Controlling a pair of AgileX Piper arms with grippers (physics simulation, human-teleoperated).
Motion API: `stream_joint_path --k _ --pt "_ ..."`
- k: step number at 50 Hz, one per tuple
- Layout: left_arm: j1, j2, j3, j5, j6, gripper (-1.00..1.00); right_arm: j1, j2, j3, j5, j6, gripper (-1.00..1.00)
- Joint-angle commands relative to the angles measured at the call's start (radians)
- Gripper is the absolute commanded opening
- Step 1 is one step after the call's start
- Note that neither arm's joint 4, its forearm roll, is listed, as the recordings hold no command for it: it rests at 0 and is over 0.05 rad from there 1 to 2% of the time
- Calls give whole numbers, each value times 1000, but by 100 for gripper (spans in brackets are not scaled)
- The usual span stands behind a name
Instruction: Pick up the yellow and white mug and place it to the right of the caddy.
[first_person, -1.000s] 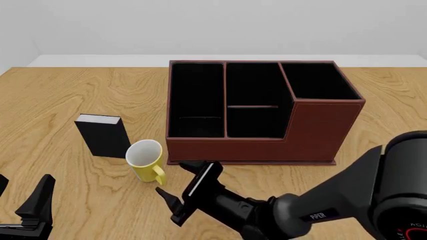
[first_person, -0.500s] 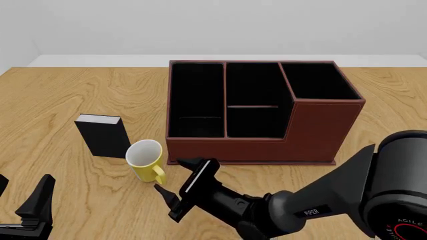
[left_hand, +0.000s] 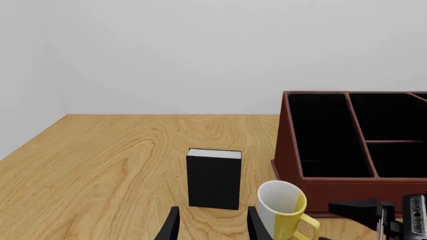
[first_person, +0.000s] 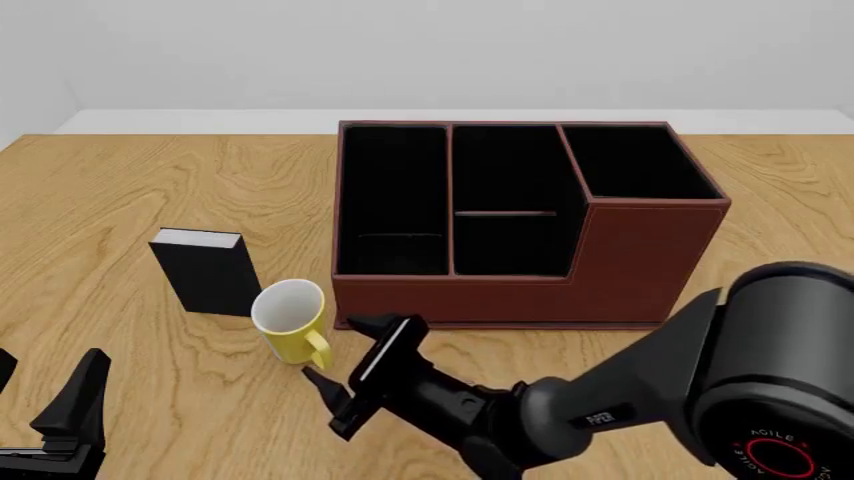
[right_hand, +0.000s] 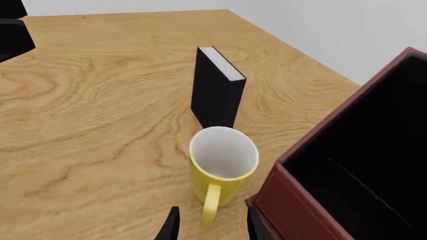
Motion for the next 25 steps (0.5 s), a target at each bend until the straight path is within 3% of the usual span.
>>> stream_joint_path --k 1,25 --pt "0 0 0 0 0 100 4 18 -25 11 2 100" --pt "0 0 0 0 0 100 15 49 -67 26 6 100"
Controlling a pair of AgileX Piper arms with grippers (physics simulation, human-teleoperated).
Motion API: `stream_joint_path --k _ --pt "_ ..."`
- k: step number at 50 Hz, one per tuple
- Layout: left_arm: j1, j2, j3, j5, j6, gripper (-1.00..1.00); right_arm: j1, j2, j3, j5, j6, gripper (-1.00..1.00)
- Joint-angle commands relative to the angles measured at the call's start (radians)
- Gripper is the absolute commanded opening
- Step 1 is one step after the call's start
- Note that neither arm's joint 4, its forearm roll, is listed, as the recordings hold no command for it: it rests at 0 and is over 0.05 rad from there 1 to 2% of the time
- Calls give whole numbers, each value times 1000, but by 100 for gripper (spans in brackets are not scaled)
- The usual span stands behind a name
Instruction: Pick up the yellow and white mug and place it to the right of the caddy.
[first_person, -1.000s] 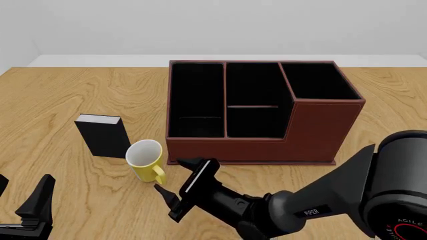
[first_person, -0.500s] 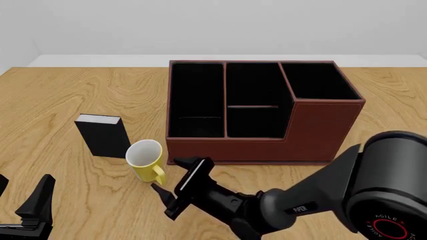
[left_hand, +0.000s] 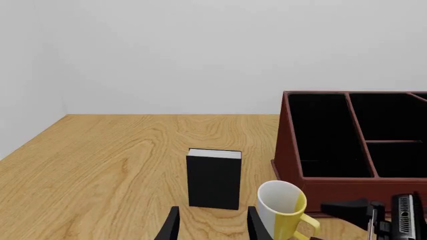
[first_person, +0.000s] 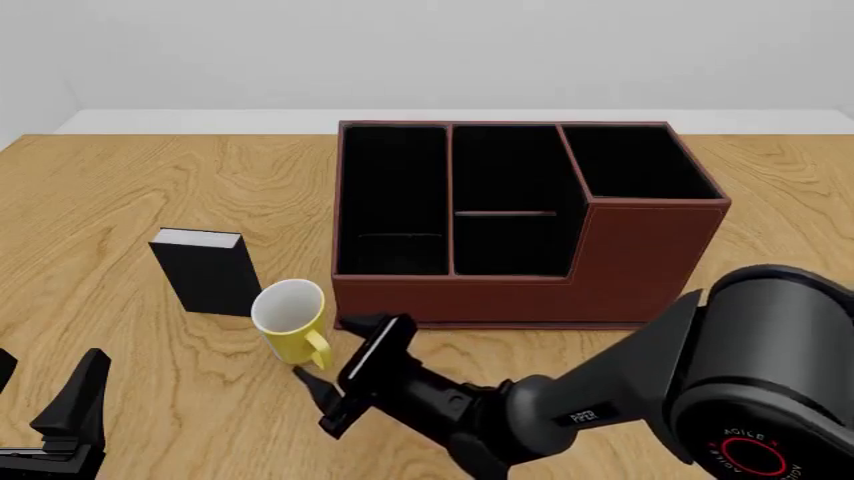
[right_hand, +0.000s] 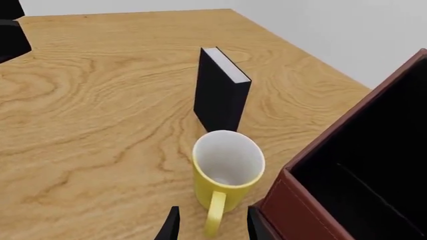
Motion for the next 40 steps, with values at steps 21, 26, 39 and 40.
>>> stream_joint_path --k 21,26,39,40 --pt "0 0 0 0 0 100 9 41 -43 12 9 100" --pt "0 0 0 0 0 100 6 47 -49 15 12 100" --pt "0 0 0 0 0 100 1 71 -69 22 20 100" --pt "0 0 0 0 0 100 -5 73 -71 22 24 100"
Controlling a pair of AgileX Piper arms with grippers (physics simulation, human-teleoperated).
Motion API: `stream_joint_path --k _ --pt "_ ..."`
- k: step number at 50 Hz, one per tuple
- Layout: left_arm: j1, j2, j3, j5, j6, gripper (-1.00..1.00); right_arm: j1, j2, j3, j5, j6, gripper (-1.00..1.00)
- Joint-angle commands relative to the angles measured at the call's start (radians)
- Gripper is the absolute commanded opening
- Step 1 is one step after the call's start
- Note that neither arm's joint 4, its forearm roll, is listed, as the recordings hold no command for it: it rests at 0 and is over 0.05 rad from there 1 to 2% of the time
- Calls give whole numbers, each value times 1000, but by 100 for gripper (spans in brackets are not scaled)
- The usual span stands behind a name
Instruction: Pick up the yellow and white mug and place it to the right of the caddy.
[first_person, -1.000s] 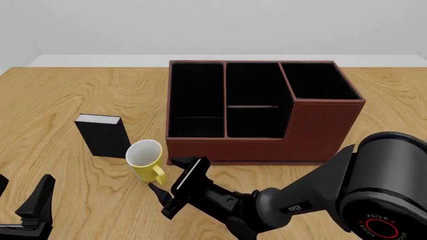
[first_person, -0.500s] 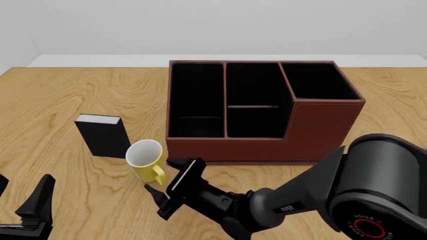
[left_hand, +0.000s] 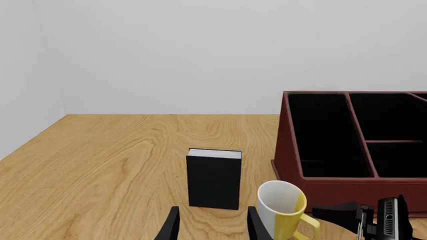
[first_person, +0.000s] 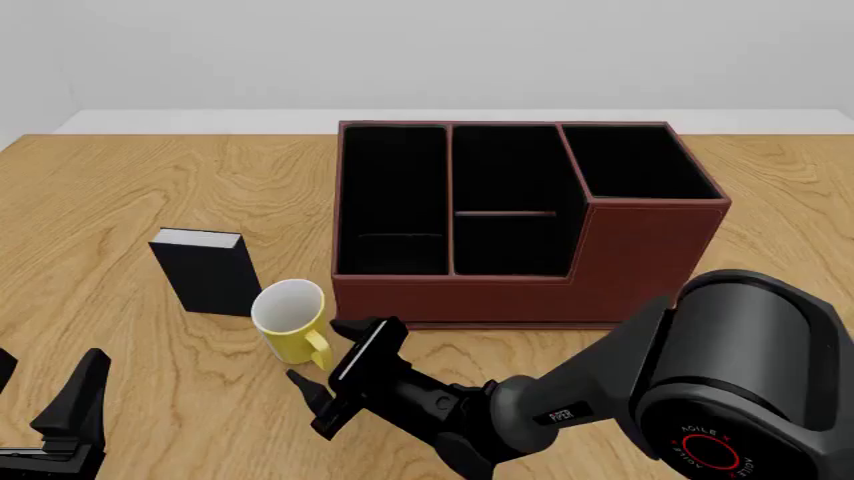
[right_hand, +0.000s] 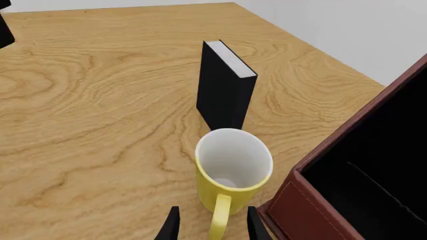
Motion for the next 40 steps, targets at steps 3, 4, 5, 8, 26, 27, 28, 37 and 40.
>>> stream_joint_path --k 3,4,5,8,26,27,28,37,40 --pt "0 0 0 0 0 100 -13 22 -20 6 9 100" --pt "0 0 0 0 0 100 -11 22 -20 7 11 100" --pt "0 0 0 0 0 100 -9 21 -19 7 9 100" --pt "0 0 0 0 0 100 -8 22 -17 4 11 100" --pt "0 0 0 0 0 100 -1 20 -11 6 9 -100" --pt "0 0 0 0 0 100 0 21 -11 6 8 -100" --pt "0 0 0 0 0 100 1 21 -11 6 8 -100" --pt "0 0 0 0 0 100 1 8 2 -4 3 -100" --pt "0 0 0 0 0 100 0 -9 19 -15 3 -100"
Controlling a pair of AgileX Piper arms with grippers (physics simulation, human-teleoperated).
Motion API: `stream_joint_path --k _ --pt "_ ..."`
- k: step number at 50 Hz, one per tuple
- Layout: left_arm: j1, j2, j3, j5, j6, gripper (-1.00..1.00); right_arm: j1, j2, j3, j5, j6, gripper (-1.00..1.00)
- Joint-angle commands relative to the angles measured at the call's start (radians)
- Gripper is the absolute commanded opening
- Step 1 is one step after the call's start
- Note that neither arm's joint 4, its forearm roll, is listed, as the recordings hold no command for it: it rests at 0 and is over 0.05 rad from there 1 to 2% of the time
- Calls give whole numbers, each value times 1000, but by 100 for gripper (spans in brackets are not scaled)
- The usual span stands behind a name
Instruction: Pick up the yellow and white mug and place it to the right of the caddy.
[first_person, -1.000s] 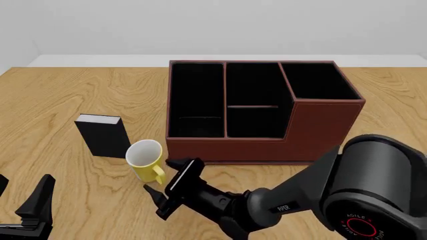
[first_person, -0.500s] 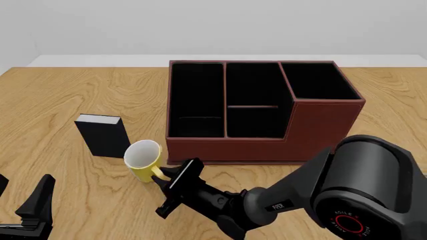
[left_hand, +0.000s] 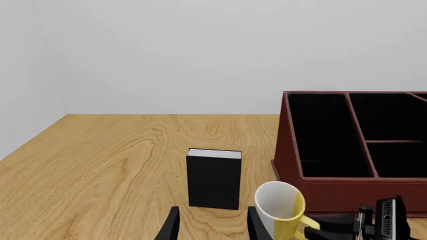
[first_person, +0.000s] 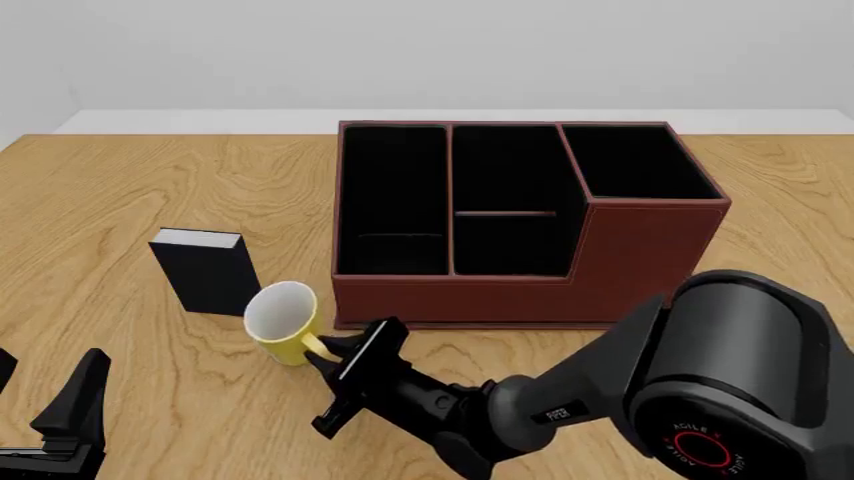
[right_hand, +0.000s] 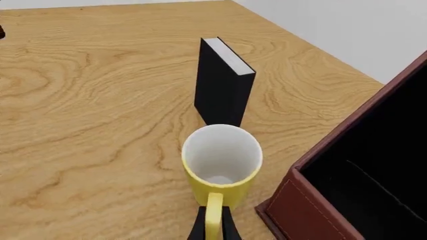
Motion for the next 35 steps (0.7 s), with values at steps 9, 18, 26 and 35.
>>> stream_joint_path --k 9,18,26,35 --pt "0 0 0 0 0 100 13 -69 62 -26 4 -100" --pt "0 0 0 0 0 100 17 -130 111 -40 1 -100" --pt "0 0 0 0 0 100 26 -181 139 -39 -6 -100" --pt "0 0 0 0 0 100 41 -261 178 -30 -12 -100"
